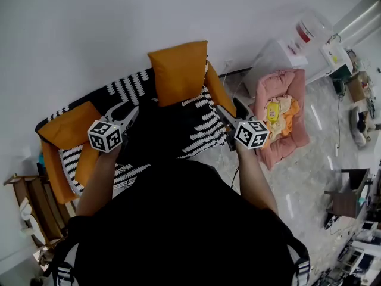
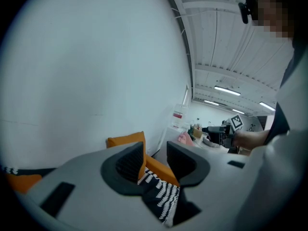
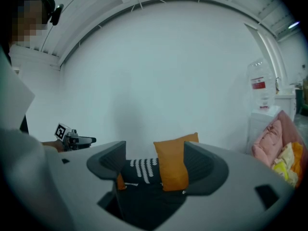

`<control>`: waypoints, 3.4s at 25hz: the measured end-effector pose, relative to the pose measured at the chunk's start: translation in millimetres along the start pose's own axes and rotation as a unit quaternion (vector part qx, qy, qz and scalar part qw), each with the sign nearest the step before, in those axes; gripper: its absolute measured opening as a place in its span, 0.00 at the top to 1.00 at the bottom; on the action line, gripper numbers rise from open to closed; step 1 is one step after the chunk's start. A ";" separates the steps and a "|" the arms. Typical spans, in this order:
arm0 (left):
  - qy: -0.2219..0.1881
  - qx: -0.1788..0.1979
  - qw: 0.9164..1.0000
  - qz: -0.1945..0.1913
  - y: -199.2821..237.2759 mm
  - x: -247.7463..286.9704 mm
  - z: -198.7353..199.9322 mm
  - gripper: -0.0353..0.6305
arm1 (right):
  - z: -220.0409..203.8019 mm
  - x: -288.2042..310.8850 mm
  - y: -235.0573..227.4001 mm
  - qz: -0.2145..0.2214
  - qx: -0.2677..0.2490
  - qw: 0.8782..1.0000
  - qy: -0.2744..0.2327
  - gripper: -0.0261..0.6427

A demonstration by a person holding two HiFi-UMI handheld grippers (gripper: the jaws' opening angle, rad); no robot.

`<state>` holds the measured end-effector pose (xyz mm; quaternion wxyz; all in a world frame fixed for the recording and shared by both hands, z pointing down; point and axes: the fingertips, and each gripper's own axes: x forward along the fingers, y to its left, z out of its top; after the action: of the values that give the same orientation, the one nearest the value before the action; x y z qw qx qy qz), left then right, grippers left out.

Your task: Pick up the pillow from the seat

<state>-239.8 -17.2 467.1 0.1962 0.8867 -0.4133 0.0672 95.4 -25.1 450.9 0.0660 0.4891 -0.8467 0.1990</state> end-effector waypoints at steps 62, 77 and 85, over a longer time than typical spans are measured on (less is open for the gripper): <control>0.042 -0.073 0.989 0.124 88.9 166.1 -4.7 0.70 | 45.1 186.8 -179.4 0.083 0.012 0.994 0.072 0.39; 0.049 -0.112 0.981 0.150 118.4 216.0 -18.3 0.67 | 22.5 249.8 -220.2 0.109 0.025 0.986 0.120 0.39; 0.059 -0.134 0.976 0.164 128.2 243.4 -34.1 0.64 | 10.5 280.5 -245.6 0.123 0.037 0.982 0.138 0.38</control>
<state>-177.6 -249.9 604.2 0.3234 0.7671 -0.5459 0.0949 162.3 -363.0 594.2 0.1395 0.3514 -0.8751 0.3021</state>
